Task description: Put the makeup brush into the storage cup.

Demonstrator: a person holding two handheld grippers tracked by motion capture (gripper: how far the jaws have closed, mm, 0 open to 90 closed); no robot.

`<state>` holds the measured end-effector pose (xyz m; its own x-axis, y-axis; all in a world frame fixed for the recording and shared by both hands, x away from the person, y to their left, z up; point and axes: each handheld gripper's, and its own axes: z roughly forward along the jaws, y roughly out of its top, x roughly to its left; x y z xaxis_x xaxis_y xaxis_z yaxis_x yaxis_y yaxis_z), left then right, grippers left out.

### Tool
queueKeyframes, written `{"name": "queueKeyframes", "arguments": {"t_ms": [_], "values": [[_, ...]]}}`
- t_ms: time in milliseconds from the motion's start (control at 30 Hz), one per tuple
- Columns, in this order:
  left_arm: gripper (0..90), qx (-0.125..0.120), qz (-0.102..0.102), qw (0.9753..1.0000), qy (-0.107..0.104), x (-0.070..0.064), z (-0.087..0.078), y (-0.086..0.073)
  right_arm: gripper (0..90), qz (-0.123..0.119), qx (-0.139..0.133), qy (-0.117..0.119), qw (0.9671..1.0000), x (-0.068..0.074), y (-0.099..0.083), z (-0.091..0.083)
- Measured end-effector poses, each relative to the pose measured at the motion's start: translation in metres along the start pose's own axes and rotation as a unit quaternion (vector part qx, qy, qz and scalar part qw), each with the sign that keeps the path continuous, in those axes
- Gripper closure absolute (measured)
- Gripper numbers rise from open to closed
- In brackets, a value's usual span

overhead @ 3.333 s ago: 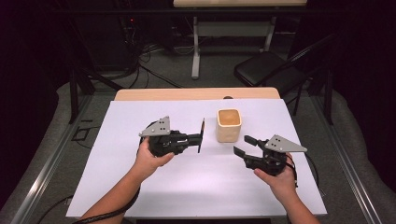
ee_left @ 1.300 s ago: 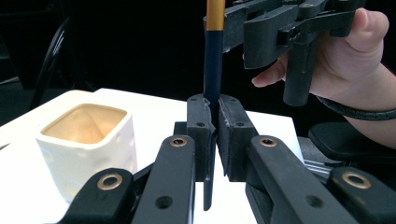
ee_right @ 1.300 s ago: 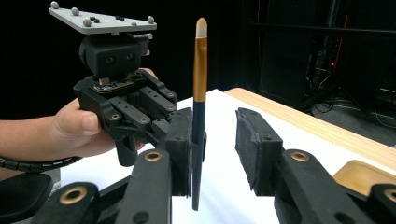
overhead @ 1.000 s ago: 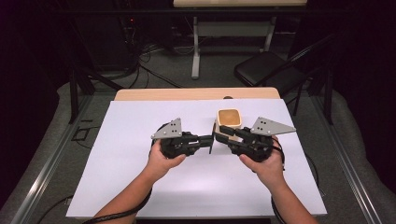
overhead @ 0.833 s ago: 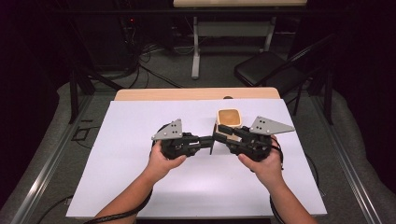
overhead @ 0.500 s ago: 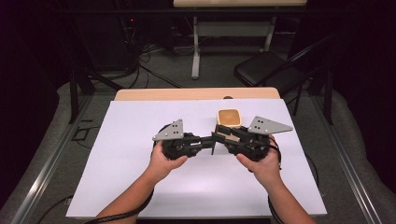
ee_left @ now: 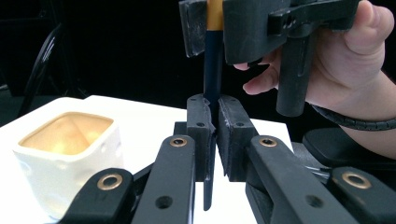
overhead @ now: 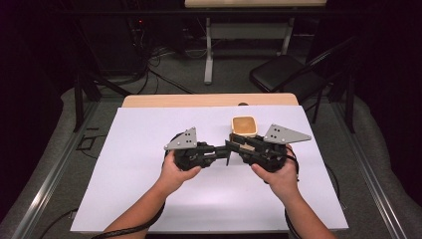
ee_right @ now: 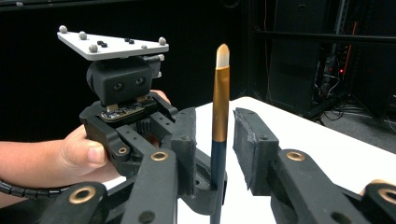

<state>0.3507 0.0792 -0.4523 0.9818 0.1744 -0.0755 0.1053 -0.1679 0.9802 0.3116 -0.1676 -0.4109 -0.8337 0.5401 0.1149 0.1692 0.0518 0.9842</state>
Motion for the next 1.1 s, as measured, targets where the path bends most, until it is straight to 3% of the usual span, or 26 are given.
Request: {"name": "queueKeyframes", "arguments": {"t_ms": [1100], "values": [[83.8, -0.004, -0.007, 1.0000, -0.002, 0.0001, 0.0020, -0.0033, 83.0, -0.005, 0.002, -0.007, 1.0000, -0.0005, -0.0012, 0.0006]]}}
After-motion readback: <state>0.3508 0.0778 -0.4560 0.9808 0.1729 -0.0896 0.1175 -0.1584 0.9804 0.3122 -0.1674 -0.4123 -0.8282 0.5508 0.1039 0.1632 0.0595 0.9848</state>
